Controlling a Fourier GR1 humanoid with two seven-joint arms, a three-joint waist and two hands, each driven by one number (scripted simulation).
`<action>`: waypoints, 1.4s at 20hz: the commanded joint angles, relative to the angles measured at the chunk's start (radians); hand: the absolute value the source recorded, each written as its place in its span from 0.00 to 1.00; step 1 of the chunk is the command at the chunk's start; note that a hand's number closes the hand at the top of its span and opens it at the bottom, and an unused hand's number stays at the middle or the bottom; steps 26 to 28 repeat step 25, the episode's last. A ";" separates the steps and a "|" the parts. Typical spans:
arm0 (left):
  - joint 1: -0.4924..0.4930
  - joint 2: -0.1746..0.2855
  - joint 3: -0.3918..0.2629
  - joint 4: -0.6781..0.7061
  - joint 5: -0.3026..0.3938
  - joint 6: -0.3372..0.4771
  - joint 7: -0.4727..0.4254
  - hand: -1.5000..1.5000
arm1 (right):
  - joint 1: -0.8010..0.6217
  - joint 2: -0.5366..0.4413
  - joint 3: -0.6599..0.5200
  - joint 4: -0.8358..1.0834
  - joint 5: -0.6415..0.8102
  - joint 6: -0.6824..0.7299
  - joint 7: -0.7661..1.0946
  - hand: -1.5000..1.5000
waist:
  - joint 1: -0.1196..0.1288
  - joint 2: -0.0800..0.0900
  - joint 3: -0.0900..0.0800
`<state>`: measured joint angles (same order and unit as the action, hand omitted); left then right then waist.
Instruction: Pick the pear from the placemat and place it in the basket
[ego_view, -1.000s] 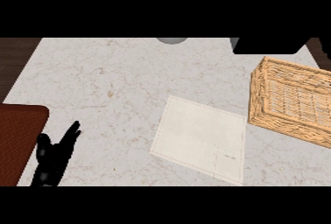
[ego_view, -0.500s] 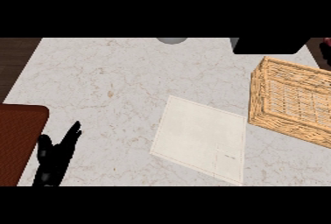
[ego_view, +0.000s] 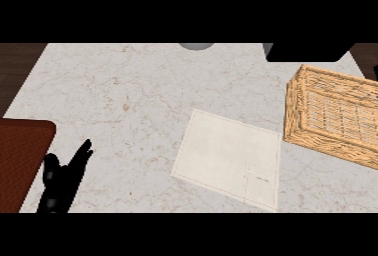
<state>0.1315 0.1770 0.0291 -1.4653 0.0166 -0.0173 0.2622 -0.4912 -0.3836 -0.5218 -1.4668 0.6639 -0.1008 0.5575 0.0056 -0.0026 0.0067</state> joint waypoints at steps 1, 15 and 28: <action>0.053 -0.007 0.002 0.013 0.029 -0.033 0.006 0.50 | 0.037 -0.065 0.011 0.114 0.034 0.011 -0.073 1.00 | 0.005 0.005 -0.006; 0.063 -0.015 0.008 -0.013 0.005 -0.041 0.019 0.50 | 0.097 -0.148 -0.093 0.040 -0.134 0.008 -0.158 0.00 | -0.003 0.001 -0.007; 0.017 -0.029 0.030 0.074 -0.015 -0.022 -0.035 0.50 | 0.308 -0.255 -0.379 -0.095 -0.343 0.130 -0.104 0.00 | -0.023 -0.001 -0.007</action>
